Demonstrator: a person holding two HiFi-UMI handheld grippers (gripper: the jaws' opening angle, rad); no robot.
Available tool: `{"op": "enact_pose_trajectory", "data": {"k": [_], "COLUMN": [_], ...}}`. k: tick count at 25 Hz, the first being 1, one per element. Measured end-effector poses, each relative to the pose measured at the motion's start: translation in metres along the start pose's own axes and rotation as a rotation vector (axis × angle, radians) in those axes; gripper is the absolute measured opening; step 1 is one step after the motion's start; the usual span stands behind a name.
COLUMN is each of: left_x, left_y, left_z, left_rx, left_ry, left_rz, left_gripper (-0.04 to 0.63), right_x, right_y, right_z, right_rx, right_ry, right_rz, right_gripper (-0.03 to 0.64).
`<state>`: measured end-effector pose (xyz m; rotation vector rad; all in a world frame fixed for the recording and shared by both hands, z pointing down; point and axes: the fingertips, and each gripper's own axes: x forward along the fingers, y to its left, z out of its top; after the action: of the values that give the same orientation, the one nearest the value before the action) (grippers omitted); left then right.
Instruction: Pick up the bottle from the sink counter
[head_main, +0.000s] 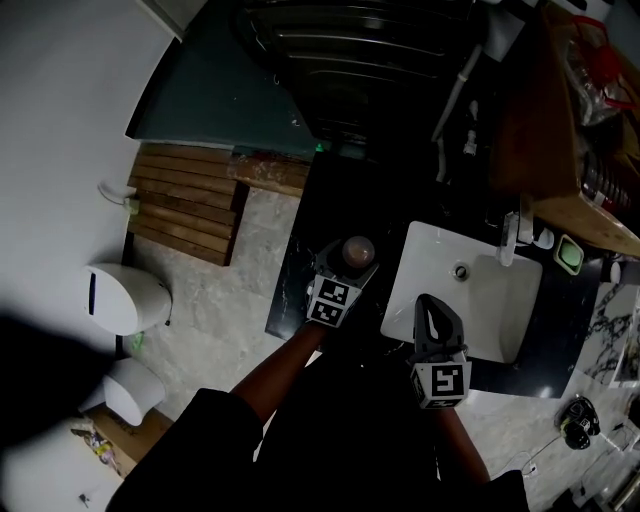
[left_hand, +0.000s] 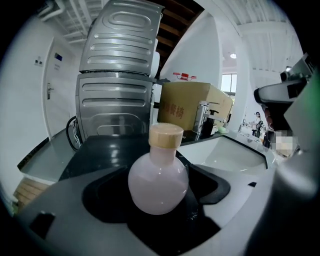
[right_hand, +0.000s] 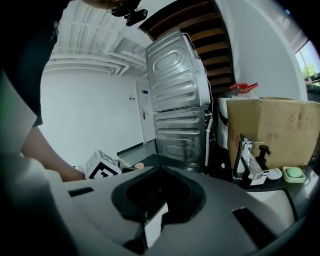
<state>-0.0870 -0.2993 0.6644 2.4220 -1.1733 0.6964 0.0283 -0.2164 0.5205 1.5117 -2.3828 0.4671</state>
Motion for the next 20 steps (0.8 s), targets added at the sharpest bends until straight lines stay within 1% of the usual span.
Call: {"op": "enact_pose_trajectory", "data": {"k": [7, 11, 15, 18, 20], "left_x": [0.008, 0.012, 0.019, 0.023, 0.024], "left_y": [0.001, 0.001, 0.000, 0.001, 0.001], "left_z": [-0.001, 0.000, -0.005, -0.009, -0.009], "left_rx": [-0.004, 0.017, 0.034, 0.031, 0.030], "left_ry": [0.013, 0.019, 0.057, 0.080, 0.088], "left_rz": [0.008, 0.001, 0.004, 0.026, 0.038], "left_gripper": [0.365, 0.368, 0.373, 0.376, 0.377], "right_x": [0.000, 0.003, 0.005, 0.004, 0.004], "right_y": [-0.007, -0.006, -0.011, -0.016, -0.018], "right_z": [-0.009, -0.011, -0.011, -0.011, -0.008], "right_rx": [0.014, 0.017, 0.026, 0.058, 0.058], "right_ry": [0.030, 0.036, 0.033, 0.026, 0.018], "right_rz": [-0.012, -0.002, -0.005, -0.015, -0.023], "right_gripper": [0.040, 0.040, 0.040, 0.040, 0.040]}}
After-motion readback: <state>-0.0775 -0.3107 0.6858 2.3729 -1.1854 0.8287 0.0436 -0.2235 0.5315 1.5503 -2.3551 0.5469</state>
